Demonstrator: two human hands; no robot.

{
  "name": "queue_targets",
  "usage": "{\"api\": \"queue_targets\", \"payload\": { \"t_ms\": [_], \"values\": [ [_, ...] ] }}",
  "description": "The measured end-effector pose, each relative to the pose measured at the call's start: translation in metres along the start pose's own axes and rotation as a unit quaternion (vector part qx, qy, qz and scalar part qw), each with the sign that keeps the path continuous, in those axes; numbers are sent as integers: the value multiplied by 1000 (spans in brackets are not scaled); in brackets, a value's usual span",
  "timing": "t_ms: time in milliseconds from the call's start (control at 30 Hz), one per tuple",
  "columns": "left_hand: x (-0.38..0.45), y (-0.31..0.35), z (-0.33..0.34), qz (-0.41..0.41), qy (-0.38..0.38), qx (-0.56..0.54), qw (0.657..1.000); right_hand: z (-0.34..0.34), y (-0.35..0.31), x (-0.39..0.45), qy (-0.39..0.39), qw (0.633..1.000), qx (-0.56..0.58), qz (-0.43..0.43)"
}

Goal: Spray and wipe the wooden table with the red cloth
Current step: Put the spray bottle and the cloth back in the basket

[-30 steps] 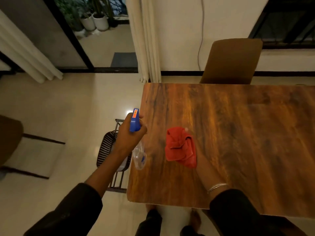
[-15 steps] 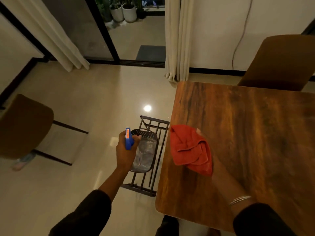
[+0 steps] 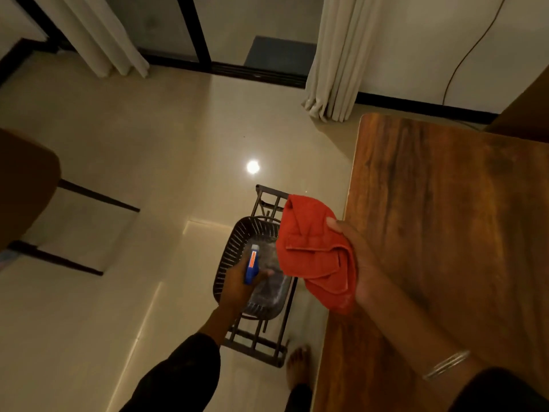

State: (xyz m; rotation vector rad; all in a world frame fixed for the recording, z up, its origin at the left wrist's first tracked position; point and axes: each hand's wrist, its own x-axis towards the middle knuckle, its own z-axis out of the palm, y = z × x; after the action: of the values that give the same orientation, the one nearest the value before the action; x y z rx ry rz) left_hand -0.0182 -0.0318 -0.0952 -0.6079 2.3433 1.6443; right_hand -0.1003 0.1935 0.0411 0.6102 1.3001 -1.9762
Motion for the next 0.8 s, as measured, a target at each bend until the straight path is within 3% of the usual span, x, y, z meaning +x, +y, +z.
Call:
{"api": "queue_targets", "payload": {
  "t_ms": [167,267,367,467,567,633,733,800],
  "values": [
    [4,-36,-5,-10,6,-19,1000,25,11,45,25,999,23,-3],
    [-2,-43,-22,-28,-63,-21,997,34,14,63,49,998,39,14],
    [3,-45,-51,-30,-110,56,992,39,19,78,86,995,51,22],
    [22,-30,-79,12,-26,119,992,46,22,94,121,990,64,21],
    [57,-1,-86,5,76,19,997,57,22,109,129,987,93,11],
    [82,23,-79,-63,26,-89,994,61,25,118,119,988,98,9],
    [110,54,-62,-155,-158,-174,959,64,31,130,101,991,80,21],
    [119,63,-53,-166,-175,-194,951,63,33,136,94,994,51,21]
  ]
}}
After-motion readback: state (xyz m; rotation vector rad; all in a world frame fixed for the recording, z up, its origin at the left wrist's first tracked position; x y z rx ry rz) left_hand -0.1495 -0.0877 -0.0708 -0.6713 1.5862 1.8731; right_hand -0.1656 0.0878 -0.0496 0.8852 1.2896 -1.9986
